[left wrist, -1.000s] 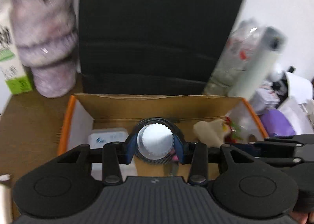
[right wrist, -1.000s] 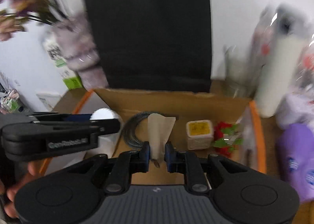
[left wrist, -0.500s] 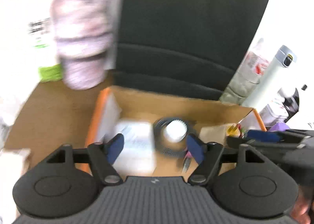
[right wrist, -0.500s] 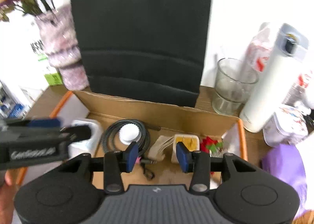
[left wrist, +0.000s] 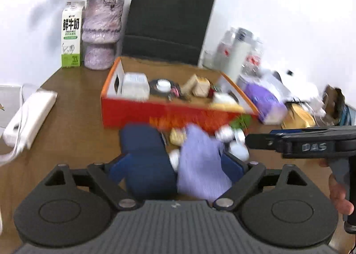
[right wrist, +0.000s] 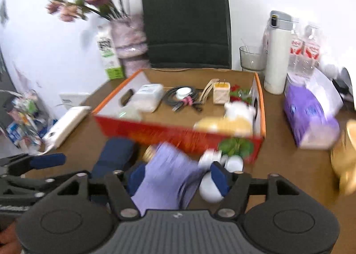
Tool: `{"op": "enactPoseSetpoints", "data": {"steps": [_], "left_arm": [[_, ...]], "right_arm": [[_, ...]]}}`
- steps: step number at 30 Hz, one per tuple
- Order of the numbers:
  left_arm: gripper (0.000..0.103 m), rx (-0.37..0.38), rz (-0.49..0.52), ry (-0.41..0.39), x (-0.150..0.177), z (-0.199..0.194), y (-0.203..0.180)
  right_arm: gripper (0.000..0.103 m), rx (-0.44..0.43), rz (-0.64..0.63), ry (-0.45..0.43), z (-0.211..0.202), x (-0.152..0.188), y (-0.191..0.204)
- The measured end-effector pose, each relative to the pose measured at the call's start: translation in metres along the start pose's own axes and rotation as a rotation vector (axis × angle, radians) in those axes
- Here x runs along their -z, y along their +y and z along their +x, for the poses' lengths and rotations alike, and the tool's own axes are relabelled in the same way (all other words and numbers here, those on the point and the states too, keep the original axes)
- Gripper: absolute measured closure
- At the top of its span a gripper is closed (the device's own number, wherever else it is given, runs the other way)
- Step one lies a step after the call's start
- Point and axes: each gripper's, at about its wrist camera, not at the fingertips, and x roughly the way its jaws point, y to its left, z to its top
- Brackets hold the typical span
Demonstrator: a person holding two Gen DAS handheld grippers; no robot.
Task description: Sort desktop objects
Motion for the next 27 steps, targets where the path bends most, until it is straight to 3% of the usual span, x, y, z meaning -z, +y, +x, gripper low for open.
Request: {"op": "enactPoseSetpoints", "data": {"steps": [3, 5, 7, 10, 14, 17, 23, 27], "left_arm": [[0.013, 0.009, 0.006, 0.023, 0.037, -0.007, -0.005], [0.013, -0.005, 0.016, 0.054, 0.055, -0.008, -0.007], [0.013, -0.028, 0.057, 0.039, 0.072, -0.014, -0.011], [0.012, -0.080, 0.117, 0.010, 0.092, -0.024, -0.014], [0.011, -0.162, 0.078, -0.026, 0.114, -0.039, -0.016], [0.011, -0.187, 0.093, -0.044, 0.127, -0.048, -0.020], [0.011, -0.169, 0.055, -0.027, 0.138, -0.048, -0.015], [0.013, -0.160, 0.038, -0.059, 0.143, -0.051, -0.015]], "right_arm": [[0.028, 0.010, 0.016, -0.031, -0.019, 0.046, 0.008], [0.028, 0.075, 0.003, -0.038, -0.021, 0.072, 0.015], [0.028, 0.114, -0.010, -0.044, -0.023, 0.095, 0.022], [0.028, 0.087, 0.000, -0.059, -0.031, 0.122, 0.030], [0.018, 0.103, 0.019, -0.105, -0.048, 0.146, 0.037], [0.018, 0.095, 0.030, -0.107, -0.056, 0.160, 0.043], [0.017, 0.087, 0.007, -0.155, -0.061, 0.176, 0.056], [0.017, 0.102, 0.003, -0.160, -0.059, 0.179, 0.057]]}}
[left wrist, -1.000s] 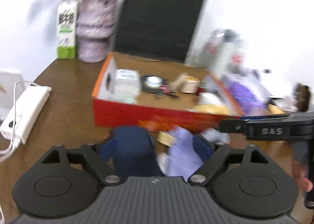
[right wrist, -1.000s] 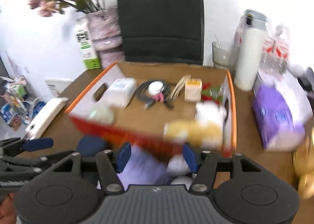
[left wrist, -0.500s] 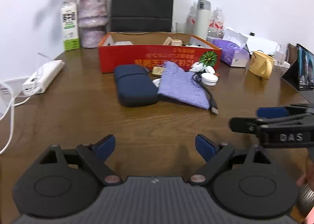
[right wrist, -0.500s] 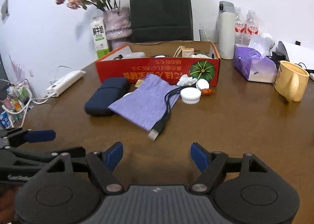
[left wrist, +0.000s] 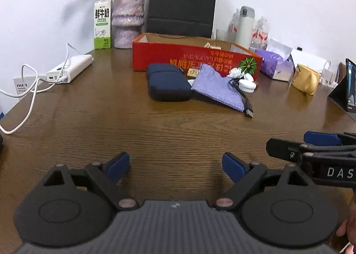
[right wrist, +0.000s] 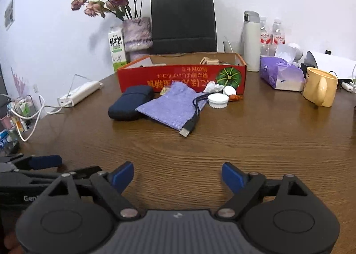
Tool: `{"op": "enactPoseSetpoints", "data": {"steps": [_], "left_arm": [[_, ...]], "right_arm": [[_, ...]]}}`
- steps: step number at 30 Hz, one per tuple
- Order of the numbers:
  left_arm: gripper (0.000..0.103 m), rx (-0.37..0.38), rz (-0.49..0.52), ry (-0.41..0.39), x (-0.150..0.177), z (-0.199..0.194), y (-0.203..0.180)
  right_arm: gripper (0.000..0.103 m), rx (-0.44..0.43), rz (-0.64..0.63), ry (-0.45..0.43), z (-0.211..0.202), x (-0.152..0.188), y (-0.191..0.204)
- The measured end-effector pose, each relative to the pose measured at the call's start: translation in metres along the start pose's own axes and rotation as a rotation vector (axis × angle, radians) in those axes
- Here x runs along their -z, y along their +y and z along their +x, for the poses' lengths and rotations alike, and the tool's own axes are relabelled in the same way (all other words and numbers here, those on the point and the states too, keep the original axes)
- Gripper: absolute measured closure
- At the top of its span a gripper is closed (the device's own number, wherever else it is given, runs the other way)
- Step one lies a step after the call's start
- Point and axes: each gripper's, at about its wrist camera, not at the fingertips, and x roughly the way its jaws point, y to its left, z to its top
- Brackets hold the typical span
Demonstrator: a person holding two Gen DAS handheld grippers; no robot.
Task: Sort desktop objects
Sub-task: 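Grasp the navy blue case with the left tool while the right tool grasps a white round lid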
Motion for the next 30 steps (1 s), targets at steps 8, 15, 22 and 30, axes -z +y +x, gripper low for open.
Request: {"op": "enactPoseSetpoints", "data": {"steps": [8, 15, 22, 30], "left_arm": [[0.011, 0.027, 0.002, 0.012, -0.002, 0.002, 0.000], [0.003, 0.028, 0.027, -0.076, -0.046, 0.014, 0.008], [0.004, 0.010, 0.032, -0.028, -0.123, 0.112, 0.018], [0.014, -0.002, -0.049, 0.099, -0.135, 0.188, 0.031]], "right_arm": [[0.017, 0.000, 0.042, -0.012, -0.003, 0.004, -0.004], [0.025, 0.036, 0.037, 0.025, 0.009, -0.014, -0.016], [0.042, 0.053, -0.003, 0.048, 0.069, -0.075, -0.050], [0.045, 0.085, -0.018, 0.110, 0.156, -0.110, -0.071]]}}
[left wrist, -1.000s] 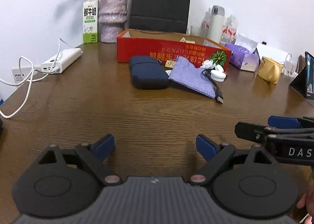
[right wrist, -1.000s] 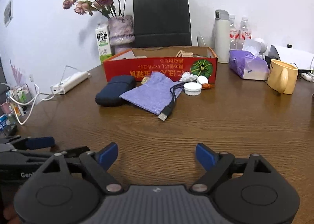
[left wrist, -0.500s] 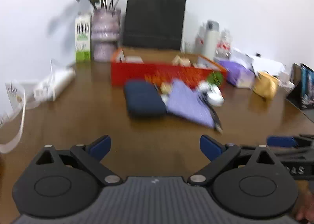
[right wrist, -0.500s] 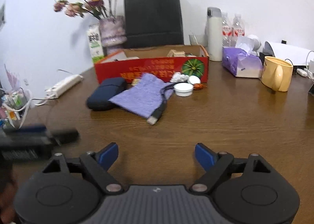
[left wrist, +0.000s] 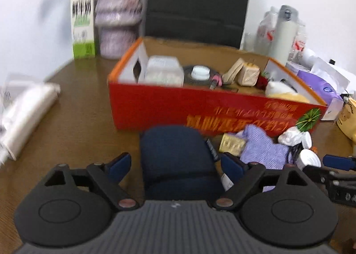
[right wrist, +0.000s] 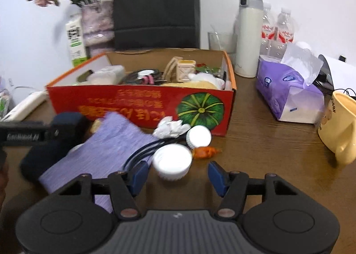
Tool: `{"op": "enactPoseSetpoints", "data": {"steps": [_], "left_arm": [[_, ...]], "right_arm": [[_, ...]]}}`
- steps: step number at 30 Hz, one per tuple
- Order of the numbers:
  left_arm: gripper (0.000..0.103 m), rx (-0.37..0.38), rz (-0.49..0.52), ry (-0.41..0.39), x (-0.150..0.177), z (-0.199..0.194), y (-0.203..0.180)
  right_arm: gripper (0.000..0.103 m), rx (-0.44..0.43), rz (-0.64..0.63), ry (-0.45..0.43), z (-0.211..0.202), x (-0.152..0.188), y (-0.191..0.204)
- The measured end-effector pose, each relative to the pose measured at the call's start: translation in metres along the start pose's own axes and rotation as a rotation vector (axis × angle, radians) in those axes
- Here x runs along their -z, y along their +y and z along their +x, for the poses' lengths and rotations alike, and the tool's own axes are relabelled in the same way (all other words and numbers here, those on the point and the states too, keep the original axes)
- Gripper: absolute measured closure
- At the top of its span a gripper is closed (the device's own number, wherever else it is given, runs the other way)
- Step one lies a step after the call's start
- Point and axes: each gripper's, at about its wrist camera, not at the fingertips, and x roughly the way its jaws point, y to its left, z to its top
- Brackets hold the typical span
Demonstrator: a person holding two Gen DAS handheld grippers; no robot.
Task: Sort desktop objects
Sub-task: 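Grasp the navy blue case with the left tool while the right tool grasps a white round lid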
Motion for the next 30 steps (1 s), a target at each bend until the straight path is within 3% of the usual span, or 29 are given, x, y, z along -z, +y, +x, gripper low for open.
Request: {"op": "enactPoseSetpoints", "data": {"steps": [1, 2, 4, 5, 10, 13, 16, 21, 26, 30], "left_arm": [[0.017, 0.004, 0.008, -0.018, 0.002, 0.000, 0.001], [0.028, 0.006, 0.027, -0.018, 0.003, 0.000, 0.000], [0.032, 0.004, 0.027, -0.020, 0.003, -0.003, -0.001], [0.034, 0.002, 0.022, -0.023, 0.004, -0.006, 0.000], [0.036, -0.042, 0.050, -0.072, 0.010, -0.040, 0.002], [0.036, -0.013, 0.037, -0.140, 0.017, -0.082, 0.003], [0.036, 0.030, 0.034, -0.161, 0.030, -0.124, 0.004], [0.036, 0.147, -0.009, -0.073, 0.072, -0.168, 0.012], [0.036, 0.142, 0.043, 0.008, 0.119, -0.179, -0.006], [0.036, 0.162, 0.037, 0.049, 0.136, -0.180, -0.009]], "right_arm": [[0.047, 0.001, 0.010, 0.006, 0.005, 0.000, -0.001], [0.050, -0.003, 0.018, -0.005, 0.008, 0.001, -0.003], [0.063, 0.017, -0.004, -0.026, 0.010, 0.004, -0.001], [0.064, 0.029, -0.021, -0.034, 0.009, 0.005, 0.002], [0.064, 0.006, -0.030, -0.068, -0.011, 0.006, 0.012], [0.064, -0.009, -0.046, -0.134, -0.047, 0.011, 0.024], [0.064, -0.055, -0.050, -0.146, -0.078, 0.024, 0.038], [0.064, -0.089, -0.097, -0.145, -0.126, 0.069, 0.060], [0.064, -0.105, -0.103, -0.115, -0.152, 0.113, 0.072], [0.064, -0.099, -0.113, -0.090, -0.163, 0.132, 0.080]]}}
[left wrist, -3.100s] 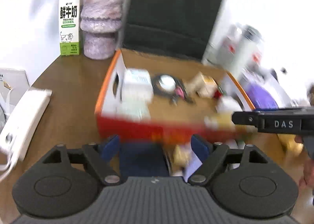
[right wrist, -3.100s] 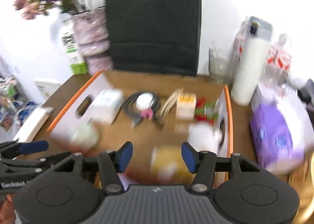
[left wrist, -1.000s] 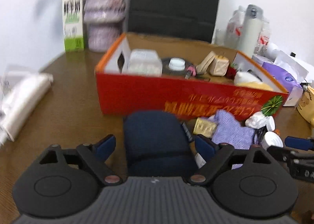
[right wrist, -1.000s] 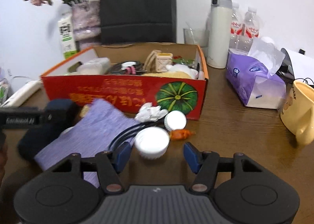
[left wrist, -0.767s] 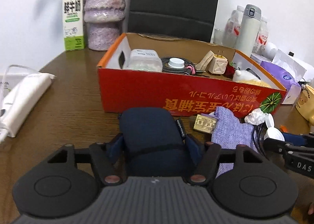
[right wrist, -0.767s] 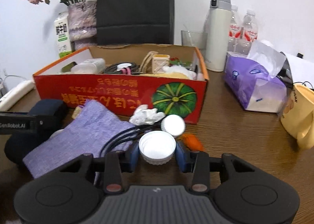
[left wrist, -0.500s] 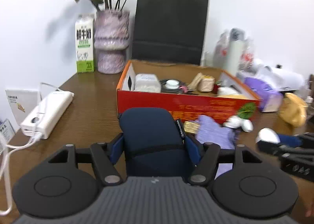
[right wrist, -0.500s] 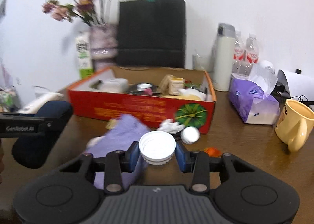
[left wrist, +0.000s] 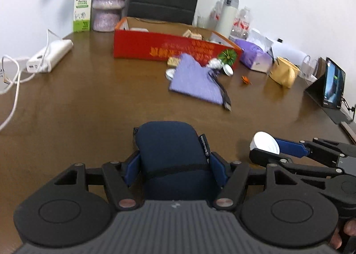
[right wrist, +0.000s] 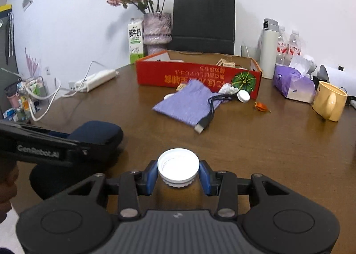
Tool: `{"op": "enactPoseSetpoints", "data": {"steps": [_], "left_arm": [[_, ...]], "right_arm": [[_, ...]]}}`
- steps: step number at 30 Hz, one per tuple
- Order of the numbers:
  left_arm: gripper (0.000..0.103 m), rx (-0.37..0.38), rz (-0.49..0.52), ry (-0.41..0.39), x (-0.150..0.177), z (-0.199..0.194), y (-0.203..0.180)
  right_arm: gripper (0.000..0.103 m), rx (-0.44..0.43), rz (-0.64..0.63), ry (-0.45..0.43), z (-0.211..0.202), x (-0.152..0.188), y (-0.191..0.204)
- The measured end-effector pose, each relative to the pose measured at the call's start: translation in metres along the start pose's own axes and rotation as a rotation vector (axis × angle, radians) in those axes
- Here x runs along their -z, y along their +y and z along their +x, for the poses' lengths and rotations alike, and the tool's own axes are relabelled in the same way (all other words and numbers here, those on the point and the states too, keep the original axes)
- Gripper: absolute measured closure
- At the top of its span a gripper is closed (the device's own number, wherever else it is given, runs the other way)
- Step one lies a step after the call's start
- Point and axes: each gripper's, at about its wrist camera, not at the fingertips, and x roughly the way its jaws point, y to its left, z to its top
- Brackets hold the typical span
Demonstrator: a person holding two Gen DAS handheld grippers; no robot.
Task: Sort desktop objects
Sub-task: 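Grasp the navy blue case with the left tool while the right tool grasps a white round lid, then carry the navy case and white lid into the box and open both tools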
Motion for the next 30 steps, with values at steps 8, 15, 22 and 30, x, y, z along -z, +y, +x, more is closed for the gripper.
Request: {"op": "enactPoseSetpoints", "data": {"steps": [8, 15, 22, 30], "left_arm": [[0.037, -0.003, 0.008, -0.005, 0.008, -0.005, 0.000], [0.038, 0.008, 0.002, 0.012, -0.011, -0.002, 0.005], [0.038, 0.049, 0.017, -0.117, -0.116, 0.002, 0.017], [0.038, 0.029, 0.083, -0.066, -0.287, 0.123, 0.020]], "right_arm": [[0.064, 0.019, 0.016, -0.001, 0.001, 0.007, 0.003], [0.064, 0.019, 0.057, 0.005, 0.006, 0.001, -0.008], [0.064, -0.018, 0.099, -0.105, 0.018, -0.074, -0.033], [0.064, 0.032, 0.077, -0.073, 0.121, -0.216, -0.097]]}}
